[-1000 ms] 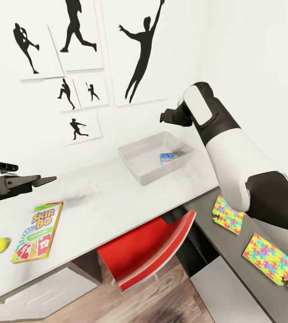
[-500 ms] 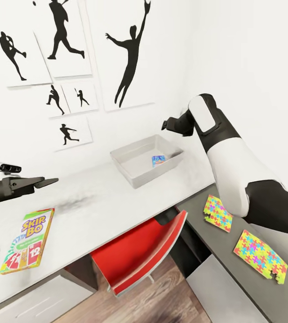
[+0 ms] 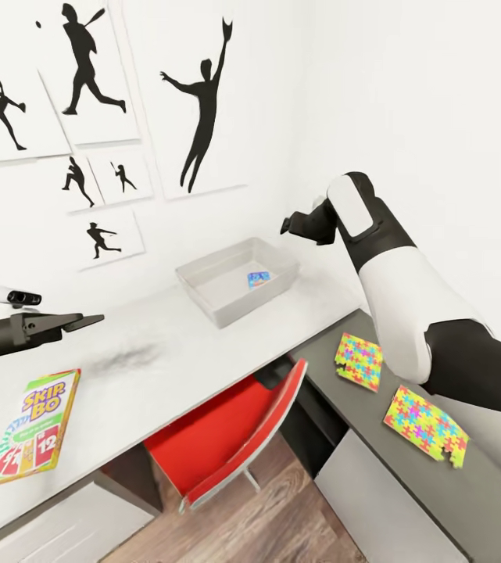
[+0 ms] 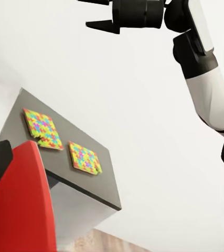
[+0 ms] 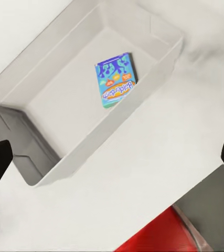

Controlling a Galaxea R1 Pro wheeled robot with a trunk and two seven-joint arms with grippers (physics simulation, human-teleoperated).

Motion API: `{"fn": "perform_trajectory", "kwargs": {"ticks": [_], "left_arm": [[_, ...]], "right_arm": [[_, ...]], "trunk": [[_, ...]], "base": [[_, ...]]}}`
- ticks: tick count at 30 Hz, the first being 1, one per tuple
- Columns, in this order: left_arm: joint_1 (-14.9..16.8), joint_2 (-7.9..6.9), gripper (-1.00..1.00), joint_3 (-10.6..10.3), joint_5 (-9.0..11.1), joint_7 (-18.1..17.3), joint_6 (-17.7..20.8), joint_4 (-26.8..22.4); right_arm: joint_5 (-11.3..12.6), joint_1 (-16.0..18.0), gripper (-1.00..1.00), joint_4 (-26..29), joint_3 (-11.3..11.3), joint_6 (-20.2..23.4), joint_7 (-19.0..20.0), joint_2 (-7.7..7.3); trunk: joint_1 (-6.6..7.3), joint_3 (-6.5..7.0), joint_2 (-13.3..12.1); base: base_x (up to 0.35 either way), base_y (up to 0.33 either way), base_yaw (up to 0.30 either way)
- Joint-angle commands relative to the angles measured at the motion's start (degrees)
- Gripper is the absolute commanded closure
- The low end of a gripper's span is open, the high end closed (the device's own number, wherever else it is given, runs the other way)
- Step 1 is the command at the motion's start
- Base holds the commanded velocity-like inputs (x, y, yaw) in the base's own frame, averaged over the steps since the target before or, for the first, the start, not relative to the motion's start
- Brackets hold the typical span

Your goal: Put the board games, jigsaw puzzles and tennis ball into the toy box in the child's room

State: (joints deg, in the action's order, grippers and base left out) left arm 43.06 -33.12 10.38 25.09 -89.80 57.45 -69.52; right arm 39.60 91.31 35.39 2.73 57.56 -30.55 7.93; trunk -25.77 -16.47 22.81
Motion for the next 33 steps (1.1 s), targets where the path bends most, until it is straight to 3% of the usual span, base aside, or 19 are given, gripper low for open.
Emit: {"fn": "perform_trajectory", "kwargs": {"ticks": [1,12,33], "left_arm": [[-0.09,-0.03,-1.0,-0.01,-0.02,-0.2,0.59,-0.01],[-0.44,-0.02,-1.0,-0.01,-0.04,-0.2,0.56,-0.01],[-1.18,0.03,-1.0,-0.01,-0.17,-0.2,-0.18,0.38]], "right_arm": [[0.56,0.04,-1.0,0.02,0.22,0.02,-0.56,0.02],[0.6,-0.04,-1.0,-0.07,0.26,-0.34,-0.53,0.07],[0.62,-2.4,-1.0,-0.15,0.22,-0.78,-0.38,0.07]], "trunk": [[-0.01,-0.02,0.11],[-0.01,0.97,0.11],[-0.01,2.86,0.11]], "base": [[-0.23,0.0,-0.125],[-0.143,0.0,-0.109],[-0.008,0.0,-0.104]]}}
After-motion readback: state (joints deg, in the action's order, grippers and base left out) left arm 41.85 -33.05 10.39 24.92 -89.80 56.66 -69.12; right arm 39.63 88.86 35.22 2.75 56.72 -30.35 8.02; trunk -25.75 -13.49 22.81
